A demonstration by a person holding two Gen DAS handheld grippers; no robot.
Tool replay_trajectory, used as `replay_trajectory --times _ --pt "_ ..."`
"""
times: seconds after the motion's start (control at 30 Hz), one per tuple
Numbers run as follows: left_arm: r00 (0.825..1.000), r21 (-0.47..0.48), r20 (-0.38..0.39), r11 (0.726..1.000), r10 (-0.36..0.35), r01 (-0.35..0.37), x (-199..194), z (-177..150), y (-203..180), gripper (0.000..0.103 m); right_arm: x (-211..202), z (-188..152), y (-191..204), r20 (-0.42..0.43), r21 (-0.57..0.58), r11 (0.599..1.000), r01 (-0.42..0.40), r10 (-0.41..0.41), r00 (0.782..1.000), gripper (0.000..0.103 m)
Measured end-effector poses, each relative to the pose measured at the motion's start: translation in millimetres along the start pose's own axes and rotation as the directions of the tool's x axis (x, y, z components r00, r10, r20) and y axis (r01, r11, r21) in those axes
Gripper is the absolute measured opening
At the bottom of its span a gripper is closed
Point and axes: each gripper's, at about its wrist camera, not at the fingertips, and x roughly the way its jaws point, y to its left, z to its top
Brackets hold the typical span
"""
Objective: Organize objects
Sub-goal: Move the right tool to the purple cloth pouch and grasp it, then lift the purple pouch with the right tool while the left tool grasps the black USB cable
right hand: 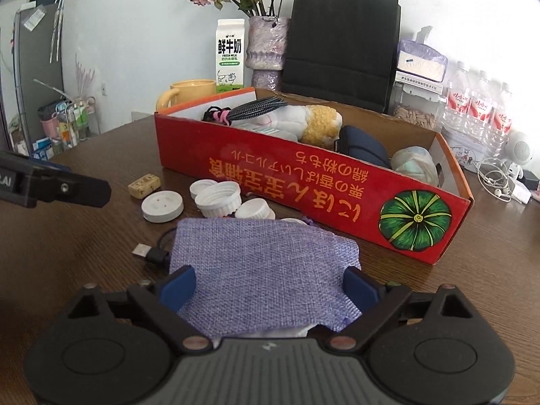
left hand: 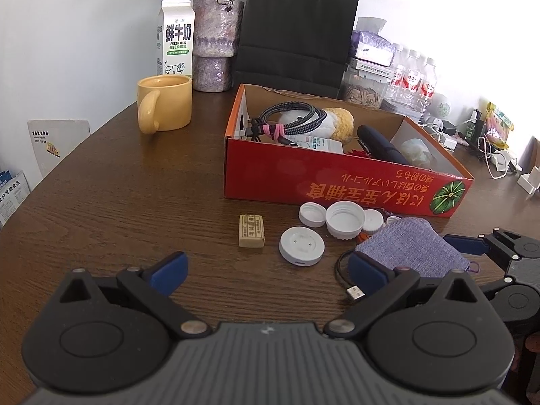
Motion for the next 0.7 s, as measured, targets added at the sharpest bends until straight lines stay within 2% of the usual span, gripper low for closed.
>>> replay_trajectory --times 0.07,0.1,0.17,0.27,0.33,0.5,0.7 --pt "1.0 -0.003 -0.004 1.0 0.002 -0.002 0.5 -0.4 1.1 0.103 -4.5 0.3 -0.4 0.021 -0.01 1.0 0.007 -0.007 1.0 0.069" --pt "1.0 -0.004 -0.005 1.0 0.002 -0.002 0.7 -0.4 1.4 0.103 -6.9 0.8 -0.5 0.03 -0.013 1.0 0.013 -0.013 0.999 0.064" --pt "1.0 -0.004 -0.006 1.0 -0.001 0.001 0.7 -0.9 1.7 0.103 -11.9 2.0 -1.8 0.051 -0.011 1.0 0.023 -0.022 0.998 0.046" --pt "1.0 -0.003 -0.008 1.0 -0.005 0.005 0.6 -0.9 0.6 0.103 -20.7 3.0 -4.7 0.083 -0.006 1.0 0.026 -0.026 0.996 0.033" --pt "1.0 -0.002 -0.009 1.0 -0.007 0.007 0.6 -0.9 -0.1 0.103 -26.2 3.9 -4.6 0.101 -0.006 1.0 0.029 -0.028 0.994 0.027" --pt "1.0 0.001 -0.008 1.0 -0.011 0.011 -3.0 -2.3 -1.7 0.103 -38.8 7.6 -4.9 0.137 0.009 1.0 0.028 -0.029 0.99 0.023" --pt "1.0 0.001 0.0 1.0 -0.013 0.013 -9.6 -3.3 -2.2 0.103 -57.1 14.6 -12.0 0.183 0.078 0.997 -0.01 -0.005 0.983 0.018"
